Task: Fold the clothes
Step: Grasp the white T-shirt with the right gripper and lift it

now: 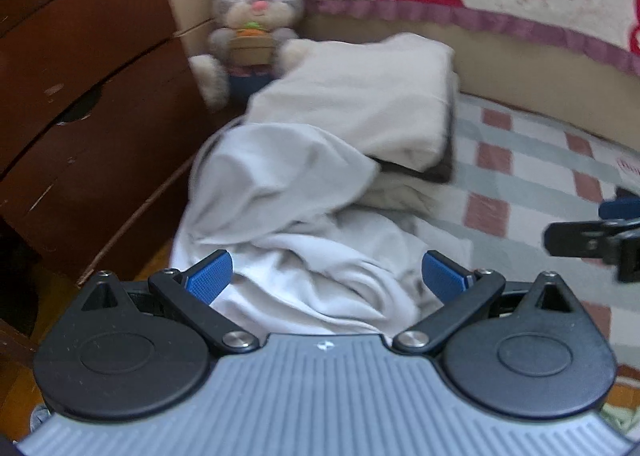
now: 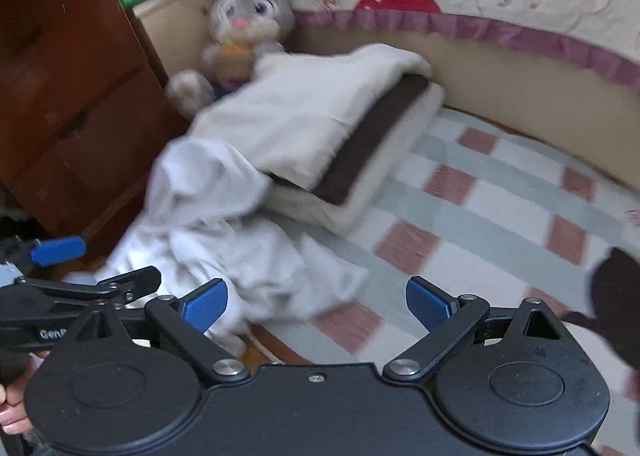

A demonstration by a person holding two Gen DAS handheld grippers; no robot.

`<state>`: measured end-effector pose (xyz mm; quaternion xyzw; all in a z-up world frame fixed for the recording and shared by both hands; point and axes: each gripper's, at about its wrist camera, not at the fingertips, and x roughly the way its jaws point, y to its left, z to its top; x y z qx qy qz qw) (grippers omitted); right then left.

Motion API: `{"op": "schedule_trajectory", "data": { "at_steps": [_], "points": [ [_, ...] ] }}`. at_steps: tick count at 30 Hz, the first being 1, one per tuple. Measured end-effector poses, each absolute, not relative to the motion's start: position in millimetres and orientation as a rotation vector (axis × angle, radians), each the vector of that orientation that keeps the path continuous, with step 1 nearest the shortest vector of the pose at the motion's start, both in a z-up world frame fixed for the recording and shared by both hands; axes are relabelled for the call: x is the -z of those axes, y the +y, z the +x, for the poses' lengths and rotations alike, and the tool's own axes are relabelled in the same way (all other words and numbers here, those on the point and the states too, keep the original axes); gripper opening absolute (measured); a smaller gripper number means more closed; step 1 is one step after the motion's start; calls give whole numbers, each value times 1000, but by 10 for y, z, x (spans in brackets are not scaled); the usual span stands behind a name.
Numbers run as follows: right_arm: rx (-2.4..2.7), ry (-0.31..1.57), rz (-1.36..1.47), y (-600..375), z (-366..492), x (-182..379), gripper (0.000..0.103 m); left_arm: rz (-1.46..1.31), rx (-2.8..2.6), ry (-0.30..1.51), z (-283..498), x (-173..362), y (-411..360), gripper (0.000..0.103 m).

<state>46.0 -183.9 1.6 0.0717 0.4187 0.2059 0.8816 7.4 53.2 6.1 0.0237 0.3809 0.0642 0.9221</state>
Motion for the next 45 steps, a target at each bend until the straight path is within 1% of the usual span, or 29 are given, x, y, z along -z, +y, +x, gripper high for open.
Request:
{"op": "schedule_trajectory", "data": {
  "at_steps": [2,5,6,7,8,9,10,12,16,17,18,19,20,22,26,27,28,29,32,33,35,37,38,39,40,41,43,45],
  "points": [
    [-478,863,194,-1842,572,54,97,2,-146,795,141,-38,755,103],
    [-546,871,212,-1788,762,234,97,-170,-159,833,224,63,1212,103],
    [-565,878,217,-1773,822,308,96,-232,-166,849,244,110,1362,100],
    [-571,871,212,-1760,877,389,75,-275,-178,864,254,167,1495,98],
    [-561,843,178,-1740,917,462,48,-296,-193,875,265,228,1611,96],
    [-546,815,121,-1711,943,519,46,-317,-208,886,275,289,1726,87],
    [-536,793,68,-1686,969,584,48,-326,-226,896,286,346,1827,80],
    [-570,795,57,-1679,1043,705,45,-306,-253,909,308,427,1930,72],
    [-652,842,143,-1667,1188,879,46,-315,-260,947,410,601,2060,71],
    [-664,849,169,-1647,1212,923,50,-337,-267,976,462,676,2099,74],
    [-672,854,184,-1617,1231,964,55,-358,-279,1010,512,755,2140,81],
    [-676,855,181,-1572,1242,1000,69,-379,-300,1052,557,841,2180,84],
    [-675,857,172,-1524,1257,1033,81,-396,-318,1088,595,924,2213,84],
    [-654,883,157,-1442,1309,1102,85,-419,-317,1107,615,1035,2251,84],
    [-649,1043,279,-1428,1572,1306,85,-478,-296,1102,618,1172,2303,86],
    [-641,1080,328,-1446,1649,1363,85,-515,-287,1100,614,1217,2322,88],
    [-626,1100,392,-1480,1732,1417,85,-562,-276,1096,610,1276,2350,92],
    [-596,1101,472,-1522,1818,1464,84,-607,-267,1097,600,1337,2373,93],
    [-518,1069,754,-1621,2020,1642,78,-702,-233,1101,592,1455,2406,93],
    [-514,1095,817,-1617,2060,1734,77,-739,-203,1090,585,1470,2402,91],
    [-501,1158,891,-1580,2096,1922,72,-879,-96,1058,563,1516,2416,91],
    [-503,1165,885,-1539,2051,2003,71,-1072,-44,1051,518,1620,2493,89],
    [-517,1149,870,-1523,2021,1992,68,-1093,-45,1052,504,1632,2507,86],
    [-538,1154,858,-1496,2004,1986,57,-1092,-52,1053,494,1629,2506,74],
    [-565,1176,861,-1465,1990,1995,22,-1059,-64,1053,497,1610,2483,64],
    [-587,1198,873,-1434,1969,2010,15,-1049,-55,1048,506,1608,2455,62],
    [-621,1229,914,-1366,1910,2043,15,-1086,-14,1033,518,1587,2407,57],
    [-685,1273,915,-1246,1853,2056,15,-1172,22,1022,529,1604,2379,57]
  ]
}}
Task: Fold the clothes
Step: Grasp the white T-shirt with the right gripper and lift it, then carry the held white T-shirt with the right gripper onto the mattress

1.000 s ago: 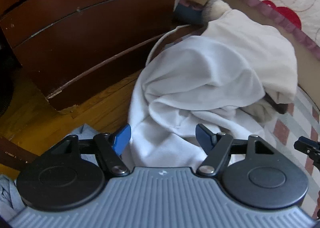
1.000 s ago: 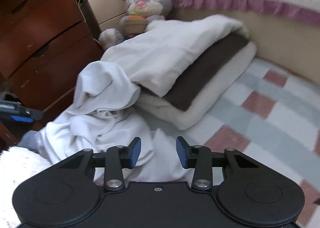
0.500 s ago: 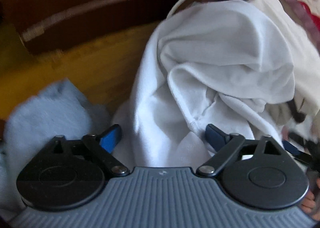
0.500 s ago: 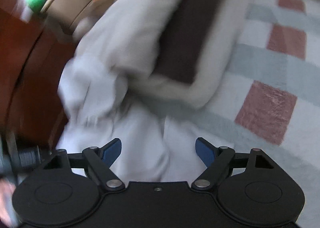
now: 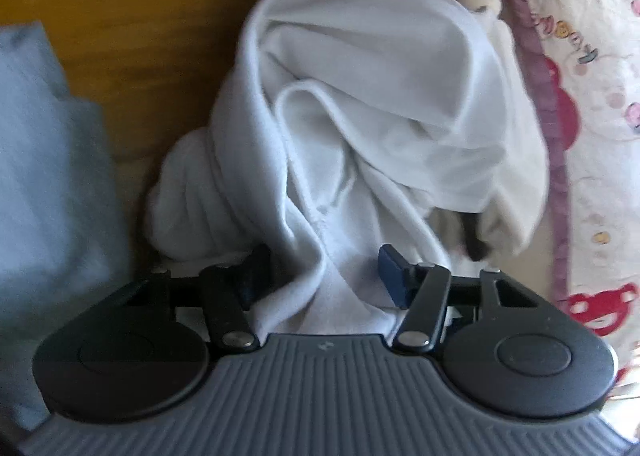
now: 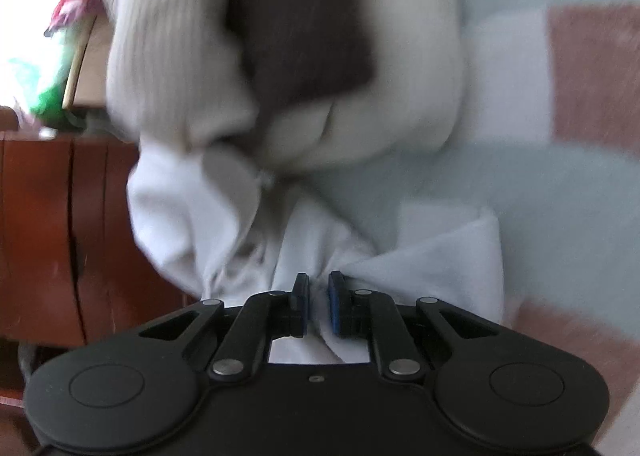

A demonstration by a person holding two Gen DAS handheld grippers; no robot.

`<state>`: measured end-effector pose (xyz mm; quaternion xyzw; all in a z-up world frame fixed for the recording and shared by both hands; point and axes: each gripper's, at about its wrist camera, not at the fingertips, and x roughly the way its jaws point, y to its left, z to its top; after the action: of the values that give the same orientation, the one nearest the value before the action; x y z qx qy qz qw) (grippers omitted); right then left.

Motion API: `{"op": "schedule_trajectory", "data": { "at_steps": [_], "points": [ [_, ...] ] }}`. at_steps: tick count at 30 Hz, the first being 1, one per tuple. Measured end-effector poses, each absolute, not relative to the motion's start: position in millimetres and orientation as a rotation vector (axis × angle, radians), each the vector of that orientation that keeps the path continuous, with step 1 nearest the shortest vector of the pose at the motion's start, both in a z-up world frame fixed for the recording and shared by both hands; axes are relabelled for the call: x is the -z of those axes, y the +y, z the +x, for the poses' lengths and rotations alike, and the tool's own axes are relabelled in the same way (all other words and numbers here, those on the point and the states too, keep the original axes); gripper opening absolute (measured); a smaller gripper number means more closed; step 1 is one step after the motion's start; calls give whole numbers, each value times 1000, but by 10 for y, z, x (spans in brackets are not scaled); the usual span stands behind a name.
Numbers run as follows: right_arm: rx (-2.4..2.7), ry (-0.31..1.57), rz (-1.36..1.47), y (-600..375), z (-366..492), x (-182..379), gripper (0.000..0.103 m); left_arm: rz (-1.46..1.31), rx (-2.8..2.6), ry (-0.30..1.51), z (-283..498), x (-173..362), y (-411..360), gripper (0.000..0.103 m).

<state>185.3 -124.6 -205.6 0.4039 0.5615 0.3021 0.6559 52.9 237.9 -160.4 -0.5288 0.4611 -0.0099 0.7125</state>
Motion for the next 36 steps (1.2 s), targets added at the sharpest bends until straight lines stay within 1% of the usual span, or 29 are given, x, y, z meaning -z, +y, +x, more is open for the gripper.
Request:
{"op": "schedule_trajectory", "data": {
  "at_steps": [2,4,7,9,10,13,18,24,29,31,33,36],
  "points": [
    [-747,1327,963,-1173,1796,2092,15,-1252,52,1015,543,1622,2347,57],
    [-800,1370,1033,-1130,1733,2126,15,-1242,69,1018,581,1587,2256,57],
    [-886,1383,1118,-1135,1627,2129,15,-1222,115,1024,631,1496,2086,57],
    [-972,1397,1194,-1097,1607,2177,13,-1190,151,1028,629,1397,1945,57],
    [-1003,1397,1213,-1071,1599,2182,11,-1162,153,1030,640,1338,1884,57],
    [-1017,1354,1189,-1067,1556,2074,10,-1133,166,1023,696,1215,1759,57],
    [-1077,1304,1269,-1347,1510,1864,10,-1108,263,987,683,980,1582,57],
    [-1111,1200,1322,-1851,1322,1481,10,-1004,408,967,615,511,1065,57],
    [-1048,1060,1341,-2545,1140,1180,10,-900,565,981,786,197,428,57],
    [-1011,999,1316,-2835,1069,1031,9,-812,628,988,833,59,107,58],
    [-980,940,1299,-3095,1024,901,8,-701,702,995,892,-109,-223,63],
    [-934,843,1321,-3538,924,771,7,-535,822,999,986,-380,-716,63]
  ]
}}
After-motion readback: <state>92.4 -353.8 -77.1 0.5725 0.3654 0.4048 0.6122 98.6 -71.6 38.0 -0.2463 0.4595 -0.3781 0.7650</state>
